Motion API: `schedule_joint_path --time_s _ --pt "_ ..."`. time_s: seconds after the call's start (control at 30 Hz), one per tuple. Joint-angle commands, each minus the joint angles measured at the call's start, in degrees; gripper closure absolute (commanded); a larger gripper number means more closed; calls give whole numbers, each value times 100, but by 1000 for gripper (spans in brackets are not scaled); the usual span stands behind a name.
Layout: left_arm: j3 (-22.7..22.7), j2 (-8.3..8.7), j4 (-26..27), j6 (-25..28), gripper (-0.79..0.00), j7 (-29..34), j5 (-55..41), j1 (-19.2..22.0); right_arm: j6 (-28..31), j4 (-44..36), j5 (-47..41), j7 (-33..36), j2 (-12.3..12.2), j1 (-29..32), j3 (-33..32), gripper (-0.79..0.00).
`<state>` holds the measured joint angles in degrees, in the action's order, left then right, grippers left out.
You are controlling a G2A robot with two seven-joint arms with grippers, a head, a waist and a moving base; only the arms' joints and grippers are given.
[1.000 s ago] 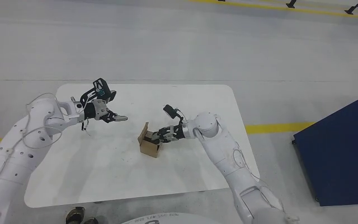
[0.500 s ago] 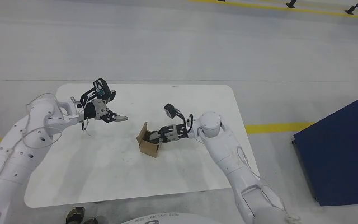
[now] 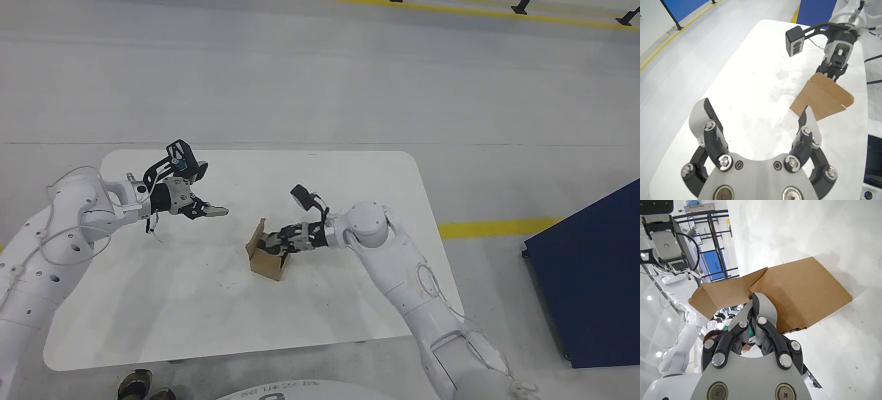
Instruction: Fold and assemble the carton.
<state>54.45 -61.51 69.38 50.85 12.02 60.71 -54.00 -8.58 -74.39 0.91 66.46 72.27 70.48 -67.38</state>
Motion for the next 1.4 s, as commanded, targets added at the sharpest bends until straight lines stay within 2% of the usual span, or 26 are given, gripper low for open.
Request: schedule_joint_path --time_s 0.0,0.23,0.43,0.57,0.8,0.9,1.27,1.33,1.37 --pt "0 0 0 0 -785 0 0 0 -62 -40 67 -90 -11 19 32 0" --pt "0 0 0 0 -785 0 0 0 -163 -243 498 -527 -46 100 203 0" --pt "0 0 0 0 -785 0 0 0 108 -417 472 -726 -89 272 170 0" --pt "-149 -28 189 5 -785 72 43 -106 200 -464 431 -759 -123 348 123 0" --pt "-568 -162 257 98 -785 225 43 20 223 -430 417 -782 -153 320 164 0" --pt "-519 -178 241 -167 -785 171 114 104 282 -440 421 -822 -165 323 183 0" --pt "-521 -179 214 -197 -785 188 86 79 324 -469 479 -860 -182 337 188 0" --pt "-487 -203 -28 -121 -785 434 -863 -23 324 -469 479 -860 -182 337 188 0" --pt "-514 -221 -199 301 -785 612 -1749 -33 324 -469 479 -860 -182 337 188 0"
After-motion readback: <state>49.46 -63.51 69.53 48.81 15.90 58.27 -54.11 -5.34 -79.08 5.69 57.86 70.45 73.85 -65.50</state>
